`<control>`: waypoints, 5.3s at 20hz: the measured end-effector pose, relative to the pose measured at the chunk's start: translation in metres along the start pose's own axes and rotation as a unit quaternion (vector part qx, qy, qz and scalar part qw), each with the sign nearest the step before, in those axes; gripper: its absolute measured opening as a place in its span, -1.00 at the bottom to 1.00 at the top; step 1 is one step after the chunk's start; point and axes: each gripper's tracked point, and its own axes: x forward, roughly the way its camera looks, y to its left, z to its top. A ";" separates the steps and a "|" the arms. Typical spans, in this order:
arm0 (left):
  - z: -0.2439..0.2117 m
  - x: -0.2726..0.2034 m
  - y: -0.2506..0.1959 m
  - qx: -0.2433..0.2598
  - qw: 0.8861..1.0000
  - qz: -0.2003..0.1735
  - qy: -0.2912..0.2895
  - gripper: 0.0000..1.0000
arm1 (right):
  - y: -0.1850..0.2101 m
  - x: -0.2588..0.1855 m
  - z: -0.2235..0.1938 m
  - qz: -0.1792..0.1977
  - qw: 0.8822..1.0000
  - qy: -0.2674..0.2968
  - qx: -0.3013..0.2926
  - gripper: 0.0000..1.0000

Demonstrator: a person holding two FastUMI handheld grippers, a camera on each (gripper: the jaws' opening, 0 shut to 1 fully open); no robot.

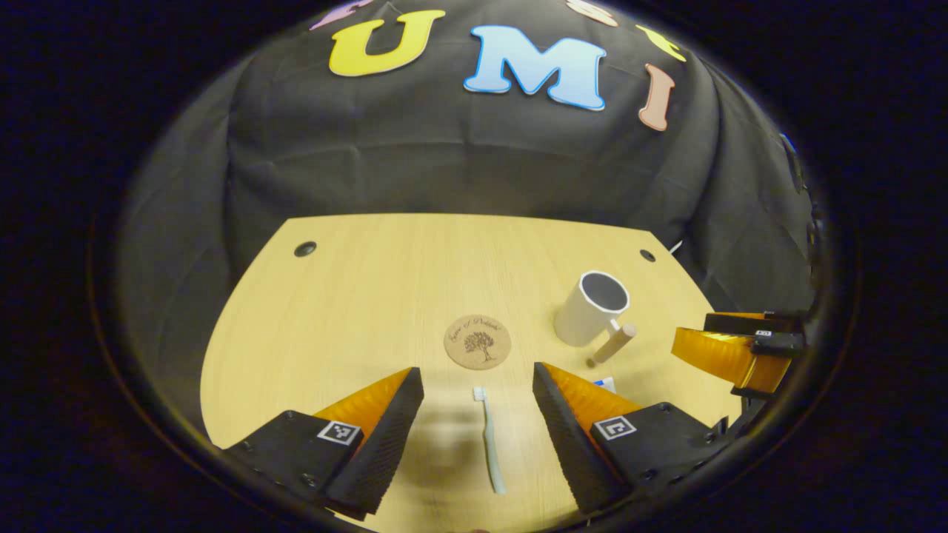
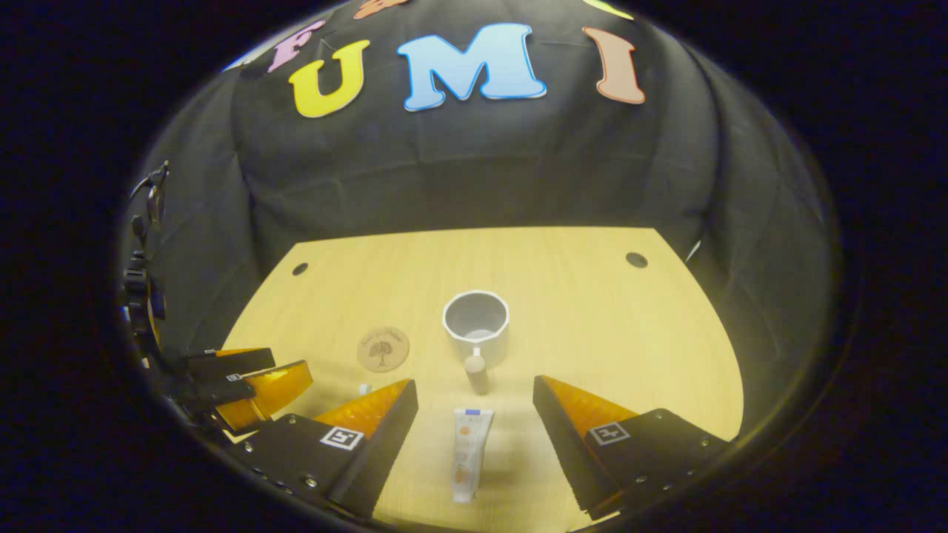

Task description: Put the toothbrush and toothpaste on the desktop into the cup, then pick up the cup and place it on the coaster on the desktop.

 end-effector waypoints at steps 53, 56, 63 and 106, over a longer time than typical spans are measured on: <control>-0.087 0.050 0.018 -0.028 0.986 0.072 0.146 -0.84 | -0.001 0.023 -0.092 0.012 0.973 0.219 0.070 -0.85; -0.064 0.035 0.015 -0.010 0.991 0.071 0.110 -0.85 | -0.001 0.004 -0.060 0.020 0.979 0.187 0.084 -0.86; -0.001 0.011 -0.007 0.035 0.998 0.057 0.017 -0.88 | 0.000 0.008 0.022 0.037 0.989 0.095 0.105 -0.86; 0.037 -0.028 0.007 0.035 0.993 0.096 -0.060 -0.84 | 0.008 0.125 0.092 0.004 0.993 -0.117 0.020 0.56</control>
